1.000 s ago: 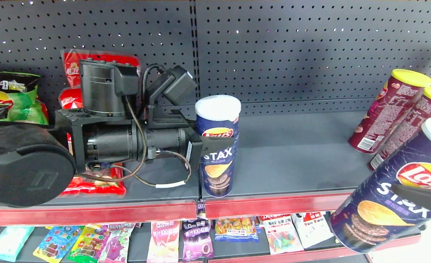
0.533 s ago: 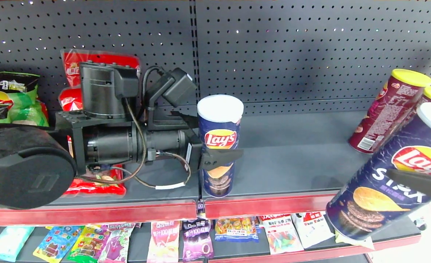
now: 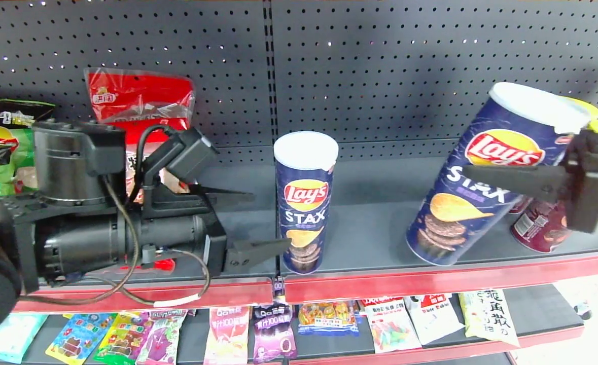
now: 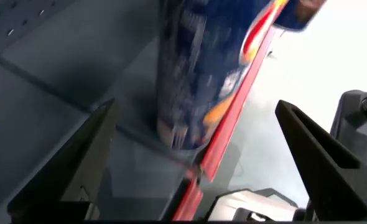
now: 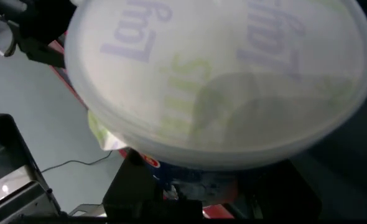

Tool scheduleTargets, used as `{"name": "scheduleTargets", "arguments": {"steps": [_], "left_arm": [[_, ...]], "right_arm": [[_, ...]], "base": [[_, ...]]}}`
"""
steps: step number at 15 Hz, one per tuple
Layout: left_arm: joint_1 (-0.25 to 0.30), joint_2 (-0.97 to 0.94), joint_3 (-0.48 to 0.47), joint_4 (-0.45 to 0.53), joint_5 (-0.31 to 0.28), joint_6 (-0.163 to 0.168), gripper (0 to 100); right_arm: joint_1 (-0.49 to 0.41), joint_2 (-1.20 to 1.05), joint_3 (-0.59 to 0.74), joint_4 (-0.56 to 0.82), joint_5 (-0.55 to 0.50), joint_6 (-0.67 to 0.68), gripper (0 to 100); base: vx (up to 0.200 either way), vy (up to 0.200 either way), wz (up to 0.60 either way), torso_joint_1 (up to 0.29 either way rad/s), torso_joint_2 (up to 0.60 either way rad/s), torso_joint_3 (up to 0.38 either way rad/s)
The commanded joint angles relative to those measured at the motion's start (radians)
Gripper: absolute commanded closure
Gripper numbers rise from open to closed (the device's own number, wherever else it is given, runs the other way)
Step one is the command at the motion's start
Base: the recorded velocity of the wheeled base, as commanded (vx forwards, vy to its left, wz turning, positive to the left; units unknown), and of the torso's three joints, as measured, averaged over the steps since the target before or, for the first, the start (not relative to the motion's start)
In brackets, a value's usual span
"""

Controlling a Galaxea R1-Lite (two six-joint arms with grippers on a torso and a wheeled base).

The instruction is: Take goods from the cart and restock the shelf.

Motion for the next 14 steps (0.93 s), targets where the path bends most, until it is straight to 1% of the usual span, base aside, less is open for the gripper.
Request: {"name": "scheduleTargets", "arguments": {"steps": [1,2,3,4,5,6,9,11,14], "left_arm": [[0.041,-0.102,0.075,-0.001,-0.001,-0.001,0],[0.053,-0.144,0.117,0.001,-0.001,-0.003,0],[0.065,-0.173,0.141,0.001,-0.001,-0.013,0],[0.077,-0.211,0.158,0.001,0.001,-0.038,0],[0.085,-0.240,0.169,0.002,0.005,-0.056,0],[0.093,-0.266,0.186,0.007,0.012,-0.065,0],[0.100,-0.312,0.233,0.007,0.024,-0.068,0],[0.100,-0.320,0.238,0.007,0.033,-0.068,0],[0.100,-0.320,0.236,0.007,0.035,-0.072,0]], "right_arm": [[0.050,0.168,-0.095,-0.011,0.000,-0.001,100],[0.053,0.223,-0.137,-0.013,0.001,-0.003,100],[0.056,0.263,-0.177,-0.013,0.004,-0.003,100],[0.056,0.263,-0.177,-0.013,0.004,-0.003,100],[0.078,0.360,-0.289,-0.015,0.006,-0.001,100],[0.081,0.401,-0.338,-0.013,0.010,-0.001,100],[0.105,0.512,-0.456,-0.013,0.012,-0.001,100],[0.134,0.571,-0.523,-0.013,0.012,-0.001,100],[0.139,0.662,-0.617,-0.013,0.012,-0.003,100]], "base": [[0.000,0.000,0.00,0.000,0.00,0.000],[0.000,0.000,0.00,0.000,0.00,0.000],[0.000,0.000,0.00,0.000,0.00,0.000],[0.000,0.000,0.00,0.000,0.00,0.000],[0.000,0.000,0.00,0.000,0.00,0.000],[0.000,0.000,0.00,0.000,0.00,0.000],[0.000,0.000,0.00,0.000,0.00,0.000],[0.000,0.000,0.00,0.000,0.00,0.000],[0.000,0.000,0.00,0.000,0.00,0.000]]}}
